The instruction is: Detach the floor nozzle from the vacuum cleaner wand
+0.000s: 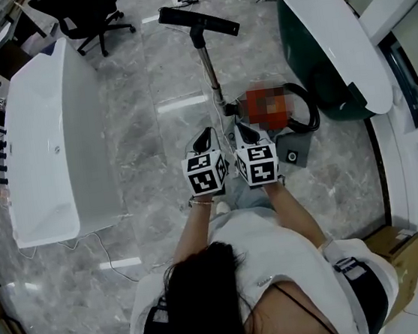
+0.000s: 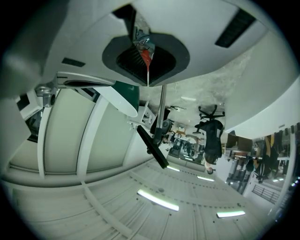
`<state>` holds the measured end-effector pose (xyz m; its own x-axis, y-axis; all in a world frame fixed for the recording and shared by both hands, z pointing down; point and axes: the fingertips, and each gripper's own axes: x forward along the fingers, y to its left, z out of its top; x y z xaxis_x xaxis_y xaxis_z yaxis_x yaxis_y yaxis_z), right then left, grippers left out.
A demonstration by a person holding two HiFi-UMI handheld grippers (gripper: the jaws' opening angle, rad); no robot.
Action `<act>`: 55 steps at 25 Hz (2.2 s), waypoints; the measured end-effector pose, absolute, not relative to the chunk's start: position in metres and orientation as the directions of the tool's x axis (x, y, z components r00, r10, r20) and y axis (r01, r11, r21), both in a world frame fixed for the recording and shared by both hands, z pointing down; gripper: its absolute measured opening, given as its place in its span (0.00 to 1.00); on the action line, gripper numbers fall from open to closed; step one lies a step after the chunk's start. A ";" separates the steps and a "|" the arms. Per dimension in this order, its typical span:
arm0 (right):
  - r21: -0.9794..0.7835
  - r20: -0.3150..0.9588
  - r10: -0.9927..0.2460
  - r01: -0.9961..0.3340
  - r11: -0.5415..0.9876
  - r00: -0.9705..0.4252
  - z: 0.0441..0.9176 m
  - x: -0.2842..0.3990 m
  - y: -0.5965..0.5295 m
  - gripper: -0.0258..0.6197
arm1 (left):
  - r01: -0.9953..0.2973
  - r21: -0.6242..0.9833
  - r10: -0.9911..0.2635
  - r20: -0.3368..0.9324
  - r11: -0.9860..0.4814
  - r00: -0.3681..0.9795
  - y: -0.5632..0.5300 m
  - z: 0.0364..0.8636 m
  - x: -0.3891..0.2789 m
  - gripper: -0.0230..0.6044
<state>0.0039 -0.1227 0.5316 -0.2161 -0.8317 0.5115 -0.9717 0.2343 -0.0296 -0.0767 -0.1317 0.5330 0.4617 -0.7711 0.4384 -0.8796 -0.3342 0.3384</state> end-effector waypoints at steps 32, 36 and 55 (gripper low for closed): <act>-0.076 0.489 -0.799 -0.929 0.362 -0.351 0.528 0.056 -0.252 0.06 | -0.934 0.285 -0.848 0.418 -0.216 0.324 -0.243 0.521 -0.023 0.06; -0.070 0.487 -0.794 -0.922 0.380 -0.364 0.528 0.063 -0.265 0.06 | -0.938 0.283 -0.849 0.428 -0.199 0.309 -0.254 0.523 -0.015 0.06; -0.073 0.435 -0.772 -0.873 0.483 -0.463 0.518 0.080 -0.302 0.06 | -0.949 0.283 -0.863 0.436 -0.136 0.254 -0.284 0.529 0.012 0.06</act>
<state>0.0798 -0.3022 0.5183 -0.4634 -0.7718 0.4354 -0.8726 0.4829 -0.0728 0.0118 -0.2843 0.5286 0.2538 -0.8633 0.4362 -0.9495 -0.1364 0.2826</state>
